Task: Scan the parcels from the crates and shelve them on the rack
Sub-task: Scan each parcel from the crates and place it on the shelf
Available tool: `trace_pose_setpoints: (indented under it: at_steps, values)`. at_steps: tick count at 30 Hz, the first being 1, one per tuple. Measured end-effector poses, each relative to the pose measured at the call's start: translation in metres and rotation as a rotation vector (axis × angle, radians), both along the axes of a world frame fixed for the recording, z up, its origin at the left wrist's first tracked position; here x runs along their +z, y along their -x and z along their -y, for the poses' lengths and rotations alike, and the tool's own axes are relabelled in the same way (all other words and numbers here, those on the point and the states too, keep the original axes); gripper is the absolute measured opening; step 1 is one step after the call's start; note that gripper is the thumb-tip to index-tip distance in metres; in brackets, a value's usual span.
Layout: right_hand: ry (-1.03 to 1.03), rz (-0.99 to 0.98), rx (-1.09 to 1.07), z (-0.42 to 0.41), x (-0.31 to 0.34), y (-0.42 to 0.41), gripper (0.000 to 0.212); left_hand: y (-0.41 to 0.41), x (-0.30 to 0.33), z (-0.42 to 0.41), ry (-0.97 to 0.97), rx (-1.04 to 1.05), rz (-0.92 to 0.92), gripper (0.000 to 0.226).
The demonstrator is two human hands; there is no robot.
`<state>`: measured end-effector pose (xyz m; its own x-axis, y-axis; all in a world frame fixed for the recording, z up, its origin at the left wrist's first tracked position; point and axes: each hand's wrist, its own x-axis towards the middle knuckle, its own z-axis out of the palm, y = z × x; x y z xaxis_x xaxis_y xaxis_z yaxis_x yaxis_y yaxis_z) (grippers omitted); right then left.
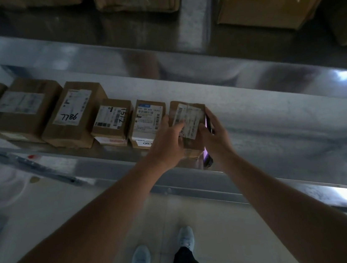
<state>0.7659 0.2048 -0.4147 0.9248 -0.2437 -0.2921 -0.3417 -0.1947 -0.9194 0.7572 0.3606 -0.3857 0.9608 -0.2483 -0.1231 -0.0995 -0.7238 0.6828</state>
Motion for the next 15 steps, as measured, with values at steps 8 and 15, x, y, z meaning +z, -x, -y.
trace_pose_setpoints:
  at_steps: [8, 15]
  values:
    - [-0.014, 0.003, 0.013, 0.003, 0.002, 0.002, 0.049, -0.005, -0.004, 0.005, -0.11, -0.047, 0.042, 0.059]
    - [-0.004, 0.033, 0.021, 0.017, 0.013, 0.014, 0.054, -0.002, 0.011, 0.005, -0.268, -0.081, 0.087, 0.061]
